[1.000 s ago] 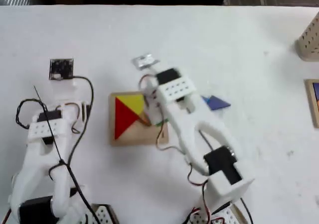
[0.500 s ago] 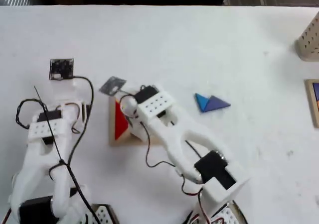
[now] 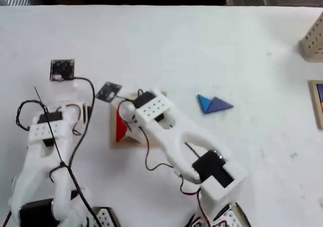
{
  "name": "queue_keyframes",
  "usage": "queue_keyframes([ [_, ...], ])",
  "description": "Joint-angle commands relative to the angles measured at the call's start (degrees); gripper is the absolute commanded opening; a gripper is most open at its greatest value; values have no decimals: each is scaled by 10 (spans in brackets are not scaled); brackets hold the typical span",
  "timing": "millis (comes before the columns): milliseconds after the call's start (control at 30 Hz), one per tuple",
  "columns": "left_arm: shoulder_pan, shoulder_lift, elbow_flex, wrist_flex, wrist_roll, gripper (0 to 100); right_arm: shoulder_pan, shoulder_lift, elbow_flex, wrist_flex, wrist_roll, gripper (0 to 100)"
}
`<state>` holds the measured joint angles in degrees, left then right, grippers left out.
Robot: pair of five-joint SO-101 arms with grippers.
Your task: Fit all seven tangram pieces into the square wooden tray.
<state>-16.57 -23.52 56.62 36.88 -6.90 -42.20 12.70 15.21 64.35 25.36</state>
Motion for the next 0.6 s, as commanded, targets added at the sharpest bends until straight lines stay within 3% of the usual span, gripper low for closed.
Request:
queue_keyframes([
  [0, 4, 0, -3, -11, -5, 177, 0, -10, -6, -5, 4, 105],
  [167, 4, 0, -3, -11, -5, 177, 3, -45, -6, -2, -36, 193],
  [567, 5, 0, -3, -11, -5, 177, -5, -24, -6, 0, -40, 263],
])
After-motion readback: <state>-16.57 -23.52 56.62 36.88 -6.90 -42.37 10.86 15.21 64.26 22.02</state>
